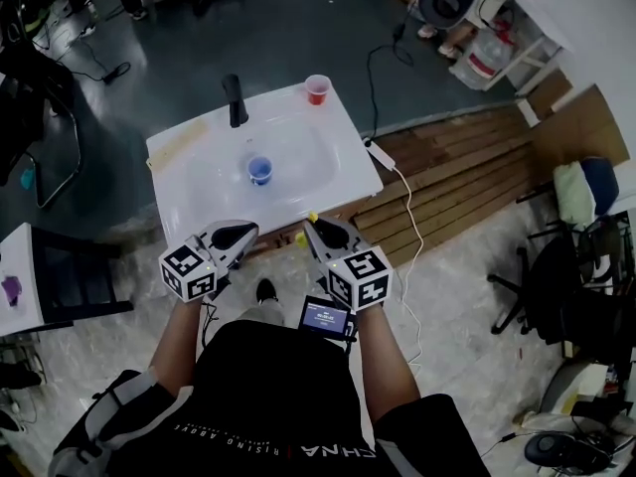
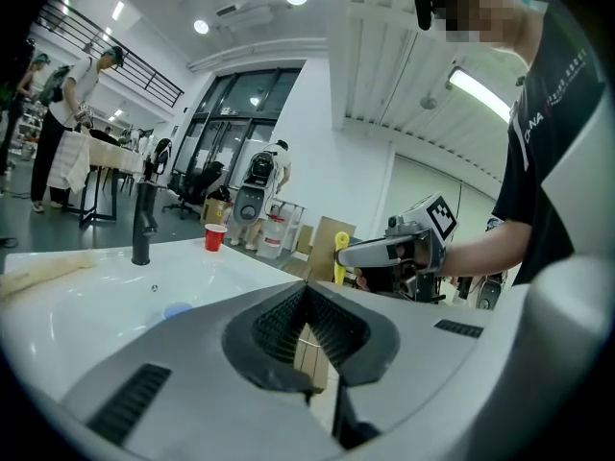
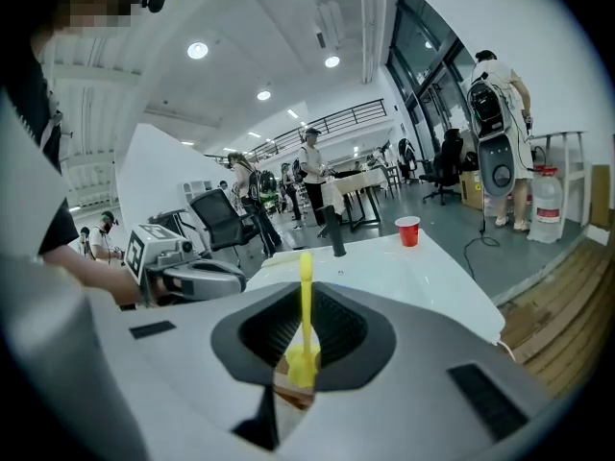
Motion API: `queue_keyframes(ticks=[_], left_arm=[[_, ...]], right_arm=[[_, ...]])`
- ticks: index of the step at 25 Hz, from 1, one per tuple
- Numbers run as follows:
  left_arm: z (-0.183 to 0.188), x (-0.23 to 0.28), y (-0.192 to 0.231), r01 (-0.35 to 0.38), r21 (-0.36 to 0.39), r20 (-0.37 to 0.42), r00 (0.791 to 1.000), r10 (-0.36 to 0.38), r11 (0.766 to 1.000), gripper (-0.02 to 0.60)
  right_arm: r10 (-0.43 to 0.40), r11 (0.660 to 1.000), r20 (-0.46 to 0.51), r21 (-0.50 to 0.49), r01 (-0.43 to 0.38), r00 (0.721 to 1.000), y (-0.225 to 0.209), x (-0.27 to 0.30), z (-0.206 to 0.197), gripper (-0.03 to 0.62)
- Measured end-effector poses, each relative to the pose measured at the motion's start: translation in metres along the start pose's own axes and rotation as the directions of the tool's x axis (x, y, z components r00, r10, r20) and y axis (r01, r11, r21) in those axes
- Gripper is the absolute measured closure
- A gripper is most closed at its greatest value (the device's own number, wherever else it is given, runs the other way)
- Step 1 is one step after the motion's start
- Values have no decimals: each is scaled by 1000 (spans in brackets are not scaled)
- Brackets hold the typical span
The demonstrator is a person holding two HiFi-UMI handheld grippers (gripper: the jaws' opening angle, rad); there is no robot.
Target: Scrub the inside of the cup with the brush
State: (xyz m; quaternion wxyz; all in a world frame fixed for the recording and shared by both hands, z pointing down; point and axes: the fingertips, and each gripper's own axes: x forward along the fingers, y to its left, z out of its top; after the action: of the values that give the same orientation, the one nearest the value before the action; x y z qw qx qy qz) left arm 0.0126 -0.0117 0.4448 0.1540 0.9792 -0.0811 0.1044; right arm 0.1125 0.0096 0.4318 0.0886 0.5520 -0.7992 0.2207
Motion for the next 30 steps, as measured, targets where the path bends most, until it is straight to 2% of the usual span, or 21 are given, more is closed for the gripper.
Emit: queue_keyframes(ticks=[9, 15, 21, 30], left_arm=[[13, -5, 54, 42, 15, -12, 999, -42, 999, 578], [13, -6, 62, 78, 12, -14, 997, -78, 997, 578], [-4, 0, 69, 71, 71, -96, 993, -64, 995, 578], [3, 12, 75, 56, 64, -83, 995, -51, 996, 578]], right_arm=[[-22, 1000, 0, -3, 22, 1000, 2, 59, 22, 556], [-29, 1000, -11, 4, 29, 1000, 7, 77, 20, 556], [-25, 1000, -13, 10, 26, 1000, 5, 86, 19, 556], [4, 1000, 4, -16, -4, 1000, -2, 93, 35, 556]])
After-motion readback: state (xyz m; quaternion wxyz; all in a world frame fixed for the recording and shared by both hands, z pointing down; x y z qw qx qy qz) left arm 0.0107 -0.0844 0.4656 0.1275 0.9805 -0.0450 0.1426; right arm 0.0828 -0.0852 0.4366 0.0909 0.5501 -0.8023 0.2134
